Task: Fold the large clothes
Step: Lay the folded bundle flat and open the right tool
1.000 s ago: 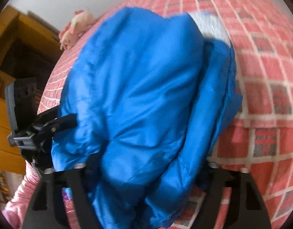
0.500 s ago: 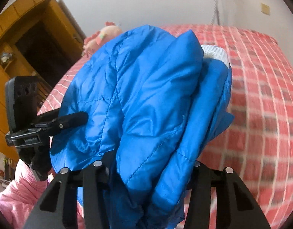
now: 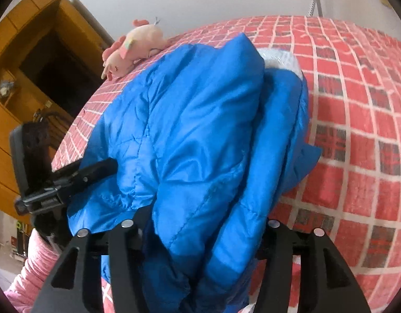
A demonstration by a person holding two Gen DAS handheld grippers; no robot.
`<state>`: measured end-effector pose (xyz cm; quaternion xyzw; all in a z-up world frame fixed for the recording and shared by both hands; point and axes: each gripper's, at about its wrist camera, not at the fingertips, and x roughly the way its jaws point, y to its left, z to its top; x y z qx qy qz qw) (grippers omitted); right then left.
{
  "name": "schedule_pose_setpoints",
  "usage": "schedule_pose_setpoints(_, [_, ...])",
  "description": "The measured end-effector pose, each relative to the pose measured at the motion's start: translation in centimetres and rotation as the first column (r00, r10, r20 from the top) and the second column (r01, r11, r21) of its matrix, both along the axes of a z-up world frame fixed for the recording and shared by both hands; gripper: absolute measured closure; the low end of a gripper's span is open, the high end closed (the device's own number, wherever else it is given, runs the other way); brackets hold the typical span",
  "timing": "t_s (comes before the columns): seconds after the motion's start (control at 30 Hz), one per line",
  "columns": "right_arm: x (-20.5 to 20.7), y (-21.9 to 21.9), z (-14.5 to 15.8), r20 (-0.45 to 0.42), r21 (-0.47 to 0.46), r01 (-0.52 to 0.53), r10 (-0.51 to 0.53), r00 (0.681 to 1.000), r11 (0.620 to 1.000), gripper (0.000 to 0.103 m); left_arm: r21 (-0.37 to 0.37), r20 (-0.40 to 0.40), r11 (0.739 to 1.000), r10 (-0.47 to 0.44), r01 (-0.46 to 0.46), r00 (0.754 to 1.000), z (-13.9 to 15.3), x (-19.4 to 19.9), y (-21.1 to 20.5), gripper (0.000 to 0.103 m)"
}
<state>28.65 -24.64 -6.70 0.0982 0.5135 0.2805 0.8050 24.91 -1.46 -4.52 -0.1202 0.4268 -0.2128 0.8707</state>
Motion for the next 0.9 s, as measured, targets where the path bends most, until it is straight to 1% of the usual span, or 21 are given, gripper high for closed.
schedule_pose_setpoints(0.1, [-0.4,-0.2,0.2,-0.013,-0.017,0.009,-0.010,1.000,1.000,0.042,0.030,-0.004,1.000,0.002,-0.002,1.000,0.5,-0.1,-0.4,0.034])
schedule_pose_setpoints(0.13, [-0.6,-0.4,0.4,-0.022,-0.019,0.018,-0.018,1.000,1.000,0.038,0.036,-0.008,0.999,0.005,-0.005,1.000,0.4,0.2,-0.3,0.032])
schedule_pose_setpoints(0.2, [-1.2,-0.9,0.8,-0.014,-0.029,0.026,-0.026,1.000,0.999,0.033,0.058,-0.009,0.998,0.013,-0.013,1.000,0.5,0.0,-0.2,0.029])
schedule_pose_setpoints(0.23, [-1.9,-1.2,1.3,-0.003,-0.041,0.030,-0.030,1.000,0.999,0.030,0.079,-0.001,0.997,0.019,-0.019,1.000,0.9,-0.6,-0.2,0.028])
schedule_pose_setpoints(0.27, [-2.5,-1.5,1.7,0.009,-0.055,0.034,-0.034,0.999,0.998,0.028,0.090,0.005,0.996,0.021,-0.021,1.000,1.0,-0.2,0.0,0.028])
schedule_pose_setpoints(0.37, [-4.4,-2.2,2.8,0.047,-0.100,0.038,-0.034,0.998,0.994,0.027,0.125,0.033,0.992,0.025,-0.029,0.999,1.5,-1.9,0.4,0.023])
schedule_pose_setpoints(0.47, [-5.3,-2.5,2.8,0.066,-0.135,0.058,-0.050,0.997,0.989,0.028,0.165,0.063,0.986,0.019,-0.030,0.998,1.9,-3.4,0.1,0.023])
schedule_pose_setpoints(0.5, [-5.6,-2.9,2.3,0.061,-0.152,0.070,-0.061,0.996,0.986,0.027,0.176,0.068,0.984,0.019,-0.031,0.998,1.7,-3.7,-0.1,0.023])
schedule_pose_setpoints(0.57, [-5.3,-2.9,1.0,0.032,-0.153,0.084,-0.080,0.996,0.985,0.027,0.188,0.065,0.982,0.020,-0.032,0.998,0.8,-3.9,-0.4,0.022])
schedule_pose_setpoints(0.67, [-5.0,-3.0,0.0,0.015,-0.138,0.104,-0.102,0.995,0.985,0.026,0.173,0.050,0.984,0.030,-0.038,0.998,0.1,-3.8,-0.4,0.022])
schedule_pose_setpoints(0.73, [-5.4,-3.2,0.3,0.021,-0.126,0.117,-0.115,0.993,0.985,0.026,0.163,0.037,0.985,0.042,-0.048,0.998,0.3,-4.0,-0.1,0.022])
schedule_pose_setpoints(0.8, [-6.4,-3.5,1.3,0.050,-0.124,0.129,-0.124,0.991,0.984,0.026,0.184,0.043,0.981,0.055,-0.062,0.998,1.1,-4.6,-0.2,0.022])
schedule_pose_setpoints(0.83, [-7.0,-3.5,1.8,0.066,-0.132,0.136,-0.128,0.990,0.982,0.026,0.196,0.050,0.978,0.061,-0.070,0.997,1.3,-4.9,-0.3,0.020])
schedule_pose_setpoints(0.87, [-7.6,-3.4,2.3,0.085,-0.147,0.145,-0.134,0.987,0.978,0.024,0.213,0.059,0.974,0.069,-0.080,0.996,1.7,-5.4,-0.4,0.015])
schedule_pose_setpoints(0.9, [-8.0,-3.3,2.7,0.100,-0.158,0.152,-0.137,0.985,0.976,0.023,0.228,0.068,0.970,0.077,-0.090,0.995,2.0,-5.9,-0.5,0.014])
